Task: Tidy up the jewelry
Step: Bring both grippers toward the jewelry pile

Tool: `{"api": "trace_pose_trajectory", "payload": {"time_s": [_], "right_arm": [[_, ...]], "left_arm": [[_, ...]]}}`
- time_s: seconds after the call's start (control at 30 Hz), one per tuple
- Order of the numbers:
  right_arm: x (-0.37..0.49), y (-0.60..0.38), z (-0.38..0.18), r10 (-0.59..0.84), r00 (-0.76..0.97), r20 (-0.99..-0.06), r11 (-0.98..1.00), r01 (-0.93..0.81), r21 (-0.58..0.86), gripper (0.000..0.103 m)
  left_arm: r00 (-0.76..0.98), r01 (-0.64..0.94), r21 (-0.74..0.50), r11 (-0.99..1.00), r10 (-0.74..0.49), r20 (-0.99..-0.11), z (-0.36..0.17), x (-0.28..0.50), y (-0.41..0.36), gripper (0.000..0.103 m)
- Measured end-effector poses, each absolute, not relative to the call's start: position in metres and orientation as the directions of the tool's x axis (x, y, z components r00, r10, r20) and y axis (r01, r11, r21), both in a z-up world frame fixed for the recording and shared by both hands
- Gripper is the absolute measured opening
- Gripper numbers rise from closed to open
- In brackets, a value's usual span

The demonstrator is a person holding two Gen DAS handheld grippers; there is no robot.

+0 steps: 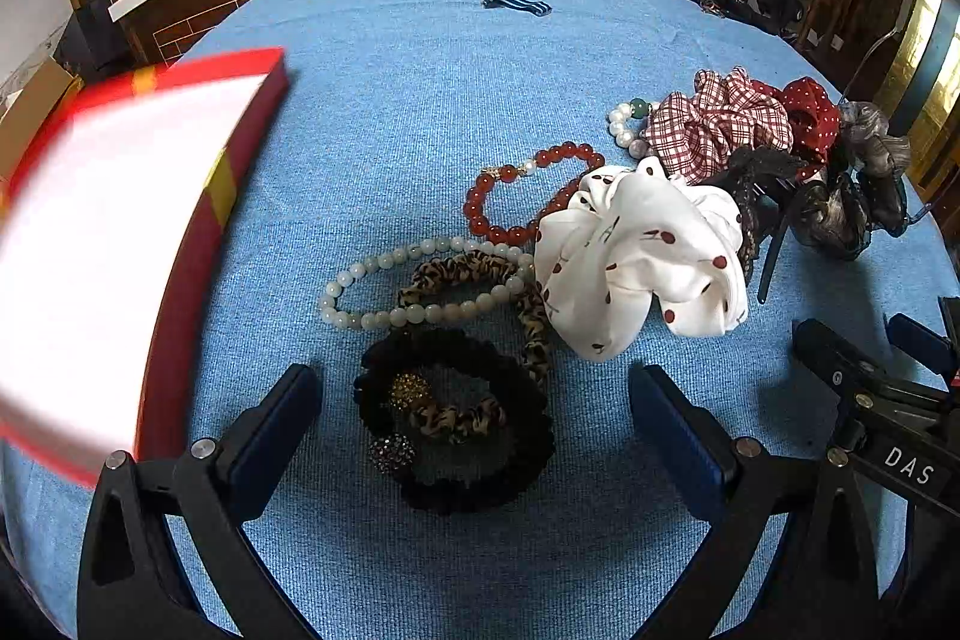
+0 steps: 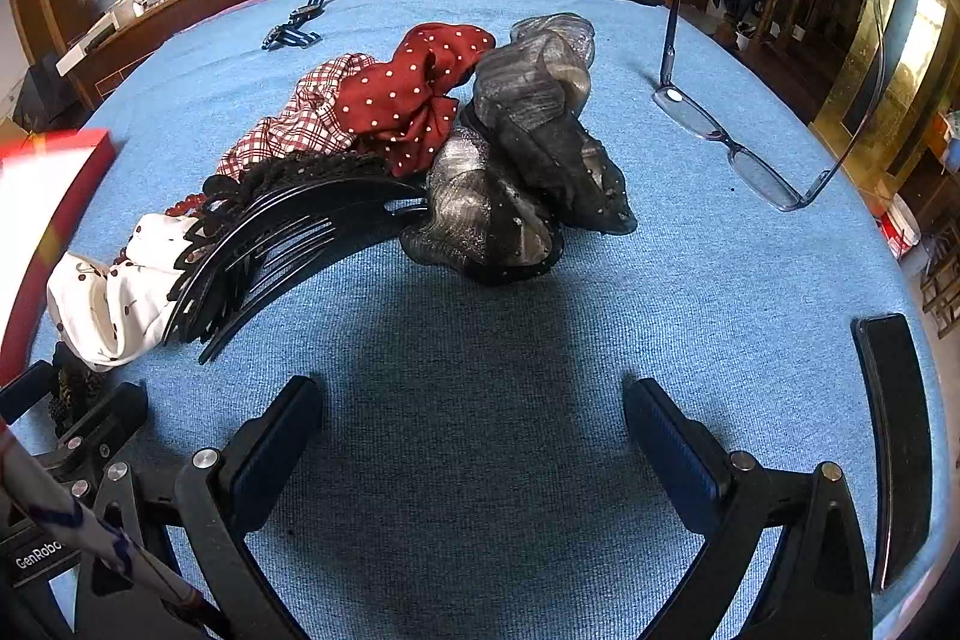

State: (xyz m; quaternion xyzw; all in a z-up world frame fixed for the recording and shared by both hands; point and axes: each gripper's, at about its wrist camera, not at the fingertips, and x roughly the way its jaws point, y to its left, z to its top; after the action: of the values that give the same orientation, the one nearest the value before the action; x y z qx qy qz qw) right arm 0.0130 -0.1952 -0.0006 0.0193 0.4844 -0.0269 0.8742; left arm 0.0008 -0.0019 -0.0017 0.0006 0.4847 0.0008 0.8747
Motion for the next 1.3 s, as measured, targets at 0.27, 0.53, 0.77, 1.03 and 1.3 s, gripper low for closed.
{"api": "trace_pose_trajectory", "payload": {"time_s": [0.27, 0.53, 0.77, 1.03, 1.3], "right_arm": [[0.013, -0.195, 0.0, -0.028, 0.529, -0.848, 0.998, 0.066, 0.008, 0.103], [0.013, -0.195, 0.0, -0.029, 0.529, -0.848, 0.998, 0.066, 0.007, 0.103], [0.014, -0.196, -0.001, -0.039, 0.528, -0.849, 0.997, 0.083, 0.005, 0.103], [-0.015, -0.2, 0.015, 0.054, 0.533, -0.845, 0.994, 0.05, 0.095, 0.102], [-0.067, -0.213, 0.074, 0.1, 0.665, -0.74, 0.988, 0.023, 0.155, 0.103]], "left_arm": [[0.531, -0.001, 0.001, 1.0, 0.002, -0.847, 0.0, 0.0, -0.001, 0.103], [0.531, -0.001, 0.001, 1.0, 0.002, -0.847, 0.001, 0.0, -0.002, 0.103], [0.532, -0.003, 0.001, 1.0, 0.002, -0.847, 0.001, 0.0, -0.001, 0.103], [0.594, 0.038, 0.03, 0.999, 0.002, -0.804, 0.023, -0.026, 0.001, 0.103], [0.728, 0.058, 0.059, 0.997, -0.002, -0.686, 0.078, -0.074, 0.015, 0.103]]}}
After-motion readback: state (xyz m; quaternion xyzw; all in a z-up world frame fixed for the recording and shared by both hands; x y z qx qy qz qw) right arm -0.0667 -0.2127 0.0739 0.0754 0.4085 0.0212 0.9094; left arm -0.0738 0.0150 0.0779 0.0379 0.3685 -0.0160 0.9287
